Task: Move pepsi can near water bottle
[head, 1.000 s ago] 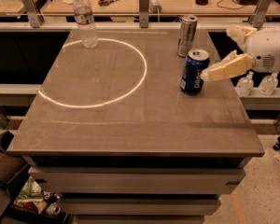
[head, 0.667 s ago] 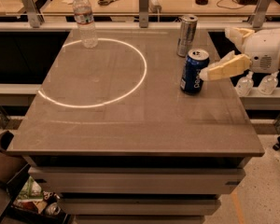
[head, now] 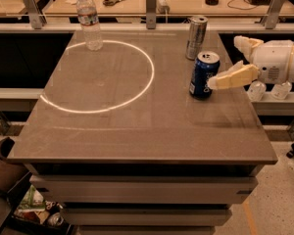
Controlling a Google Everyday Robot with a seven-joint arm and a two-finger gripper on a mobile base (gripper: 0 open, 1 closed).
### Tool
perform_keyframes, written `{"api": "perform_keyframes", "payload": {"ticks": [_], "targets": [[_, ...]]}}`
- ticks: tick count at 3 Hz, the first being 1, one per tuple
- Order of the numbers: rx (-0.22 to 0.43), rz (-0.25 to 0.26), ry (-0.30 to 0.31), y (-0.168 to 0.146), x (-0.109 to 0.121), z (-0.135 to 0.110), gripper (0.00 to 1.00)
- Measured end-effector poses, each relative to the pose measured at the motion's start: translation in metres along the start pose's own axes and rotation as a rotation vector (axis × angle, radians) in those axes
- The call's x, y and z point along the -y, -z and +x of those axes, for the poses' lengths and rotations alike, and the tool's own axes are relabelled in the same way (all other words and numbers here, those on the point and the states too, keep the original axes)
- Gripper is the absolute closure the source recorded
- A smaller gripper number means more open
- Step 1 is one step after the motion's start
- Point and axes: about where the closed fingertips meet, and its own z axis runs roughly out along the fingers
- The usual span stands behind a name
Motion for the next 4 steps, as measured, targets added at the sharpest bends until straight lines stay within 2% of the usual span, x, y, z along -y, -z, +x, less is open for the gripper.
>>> {"api": "perform_keyframes", "payload": {"ticks": [1, 3, 4], "targets": [[0.031, 0.003, -0.018, -0.005, 0.000, 0.016, 0.00], [0.110, -0.026, -0.053, -0.032, -0.003, 0.040, 0.00], [0.145, -0.031, -0.050, -0.039, -0.006, 0.041, 0.16]]}}
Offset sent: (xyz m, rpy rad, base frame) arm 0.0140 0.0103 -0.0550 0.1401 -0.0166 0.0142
